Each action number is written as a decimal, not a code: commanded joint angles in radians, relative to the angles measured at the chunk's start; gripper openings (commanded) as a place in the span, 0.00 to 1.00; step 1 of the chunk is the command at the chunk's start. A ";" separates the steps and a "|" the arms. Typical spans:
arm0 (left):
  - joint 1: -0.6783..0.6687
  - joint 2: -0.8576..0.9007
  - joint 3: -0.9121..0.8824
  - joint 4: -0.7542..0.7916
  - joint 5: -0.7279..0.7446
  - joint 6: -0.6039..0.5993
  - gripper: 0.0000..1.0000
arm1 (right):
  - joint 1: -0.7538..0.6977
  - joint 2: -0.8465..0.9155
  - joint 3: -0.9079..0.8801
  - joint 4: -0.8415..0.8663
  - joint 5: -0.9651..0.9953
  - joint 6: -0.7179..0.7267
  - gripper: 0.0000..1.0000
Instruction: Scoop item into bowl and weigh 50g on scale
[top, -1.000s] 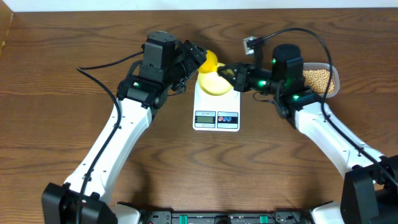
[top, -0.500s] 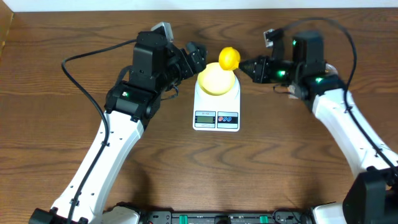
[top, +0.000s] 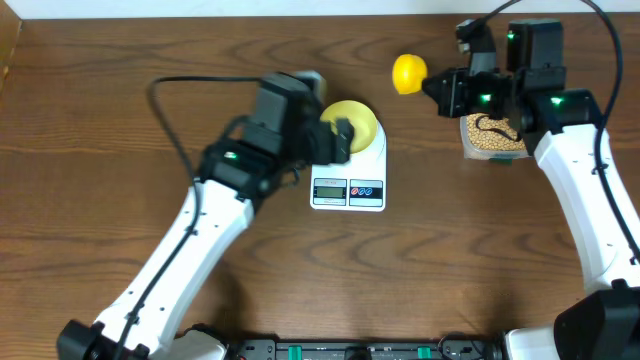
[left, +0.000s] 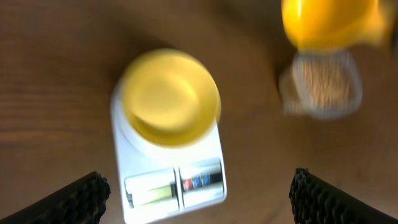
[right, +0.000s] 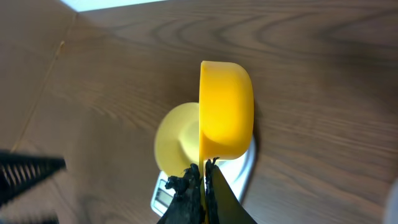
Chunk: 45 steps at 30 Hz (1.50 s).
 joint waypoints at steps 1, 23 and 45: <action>-0.084 0.043 0.003 -0.030 -0.003 0.124 0.94 | -0.015 -0.005 0.023 -0.010 0.007 -0.027 0.01; -0.290 0.364 0.003 -0.033 0.000 0.180 0.94 | -0.015 -0.005 0.022 -0.056 0.015 -0.043 0.01; -0.308 0.443 0.003 0.021 -0.116 0.229 0.95 | -0.013 -0.005 0.022 -0.069 0.015 -0.047 0.01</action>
